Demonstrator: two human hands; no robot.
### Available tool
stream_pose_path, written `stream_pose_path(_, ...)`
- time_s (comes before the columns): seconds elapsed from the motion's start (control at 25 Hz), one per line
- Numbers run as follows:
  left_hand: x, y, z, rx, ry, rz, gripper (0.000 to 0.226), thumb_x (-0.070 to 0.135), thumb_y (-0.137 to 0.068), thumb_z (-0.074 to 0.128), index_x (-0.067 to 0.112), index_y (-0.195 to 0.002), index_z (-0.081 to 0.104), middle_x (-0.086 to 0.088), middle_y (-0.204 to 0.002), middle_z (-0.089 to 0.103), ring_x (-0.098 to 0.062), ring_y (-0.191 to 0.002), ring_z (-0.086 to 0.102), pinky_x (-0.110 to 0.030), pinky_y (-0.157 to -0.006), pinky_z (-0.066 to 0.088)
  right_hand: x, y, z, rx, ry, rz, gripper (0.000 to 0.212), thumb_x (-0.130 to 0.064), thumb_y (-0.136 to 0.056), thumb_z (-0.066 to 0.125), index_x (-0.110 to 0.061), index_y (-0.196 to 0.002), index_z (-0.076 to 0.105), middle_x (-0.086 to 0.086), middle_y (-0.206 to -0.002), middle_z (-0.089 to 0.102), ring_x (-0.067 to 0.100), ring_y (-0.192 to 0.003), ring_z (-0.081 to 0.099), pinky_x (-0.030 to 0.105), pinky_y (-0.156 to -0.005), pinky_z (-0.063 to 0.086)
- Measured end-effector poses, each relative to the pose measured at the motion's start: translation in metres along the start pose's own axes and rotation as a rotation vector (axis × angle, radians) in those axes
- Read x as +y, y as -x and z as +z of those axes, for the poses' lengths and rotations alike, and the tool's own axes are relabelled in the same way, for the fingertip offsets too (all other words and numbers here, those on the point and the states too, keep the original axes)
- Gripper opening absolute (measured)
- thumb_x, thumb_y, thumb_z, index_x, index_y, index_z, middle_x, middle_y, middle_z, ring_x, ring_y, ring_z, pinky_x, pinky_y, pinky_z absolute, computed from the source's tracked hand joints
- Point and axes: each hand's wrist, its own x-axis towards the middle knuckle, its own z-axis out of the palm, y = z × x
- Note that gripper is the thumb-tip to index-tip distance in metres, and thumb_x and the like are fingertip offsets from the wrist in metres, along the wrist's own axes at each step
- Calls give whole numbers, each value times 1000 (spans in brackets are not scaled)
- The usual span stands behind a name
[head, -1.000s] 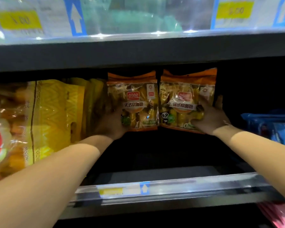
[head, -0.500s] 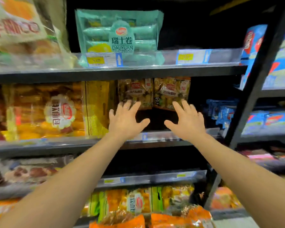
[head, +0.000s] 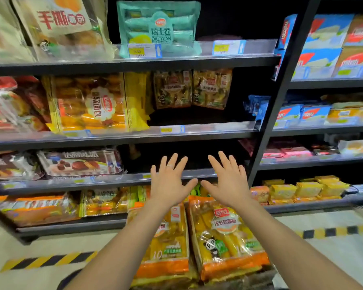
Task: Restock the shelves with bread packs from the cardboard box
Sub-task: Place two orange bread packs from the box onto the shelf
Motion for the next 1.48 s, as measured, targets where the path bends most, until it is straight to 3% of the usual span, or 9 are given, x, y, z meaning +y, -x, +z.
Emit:
stream_pose_path(0.2, -36, 64, 28, -110, -42, -68, 75, 74, -85, 30, 37, -150, 19, 3, -161, 11, -25, -148, 6, -55, -115, 11, 26, 57, 37, -152, 22, 27, 77, -69, -86, 41, -37, -151, 15, -1, -162, 7, 28, -148, 8, 53, -116, 12)
stream_pose_path(0.32, -63, 101, 45, -173, -51, -133, 79, 76, -81, 18, 37, -149, 23, 3, -160, 15, -26, -147, 11, -55, -115, 17, 50, 81, 59, -225, 27, 94, 70, -60, -89, 42, -38, -150, 17, 0, -162, 10, 33, -146, 13, 55, -115, 15)
stream_pose_path(0.48, -97, 131, 62, -162, 74, -316, 63, 57, -92, 38, 35, -149, 25, -5, -161, 14, -30, -146, 15, -55, -109, 32, 78, 101, 76, -337, -75, 219, 74, -57, -87, 47, -34, -151, 17, 3, -162, 10, 32, -144, 21, 53, -110, 33)
stream_pose_path(0.6, -111, 140, 66, -263, 244, -520, 80, 65, -85, 49, 41, -151, 11, -12, -160, 8, -35, -144, 22, -50, -105, 36, 90, 106, 83, -418, -302, 370, 84, -59, -82, 60, -37, -151, 17, 5, -160, 13, 31, -141, 30, 50, -109, 36)
stream_pose_path(0.72, -120, 141, 70, -363, 409, -579, 98, 80, -72, 51, 46, -150, 2, -10, -154, 31, -34, -133, 41, -48, -102, 41, 96, 104, 83, -450, -454, 419, 91, -58, -75, 70, -41, -149, 19, 5, -152, 32, 31, -130, 44, 48, -101, 44)
stream_pose_path(0.84, -113, 143, 68, -354, 470, -549, 96, 70, -76, 56, 40, -151, 4, -5, -145, 47, -31, -125, 50, -43, -98, 44, 97, 103, 78, -470, -497, 391, 94, -56, -72, 74, -40, -149, 22, 1, -147, 42, 27, -124, 51, 43, -96, 49)
stream_pose_path(1.12, -102, 147, 55, -180, 503, -486, 88, 58, -77, 67, 35, -150, 23, -1, -146, 46, -26, -128, 48, -41, -96, 45, 98, 115, 64, -342, -514, 343, 76, -43, -80, 72, -35, -146, 35, 4, -146, 45, 28, -126, 49, 40, -95, 45)
stream_pose_path(1.32, -97, 146, 45, -58, 647, -471, 88, 47, -73, 76, 32, -147, 32, 1, -144, 48, -23, -128, 49, -36, -93, 47, 92, 117, 43, -170, -608, 344, 70, -32, -78, 77, -30, -141, 45, 0, -140, 52, 19, -124, 50, 28, -88, 43)
stream_pose_path(1.48, -86, 129, 32, 106, 706, -389, 91, 51, -68, 75, 34, -147, 33, 16, -142, 40, -12, -131, 40, -38, -101, 42, 85, 105, 19, 1, -635, 291, 70, -27, -78, 78, -28, -141, 46, 0, -137, 53, 16, -123, 49, 29, -92, 42)
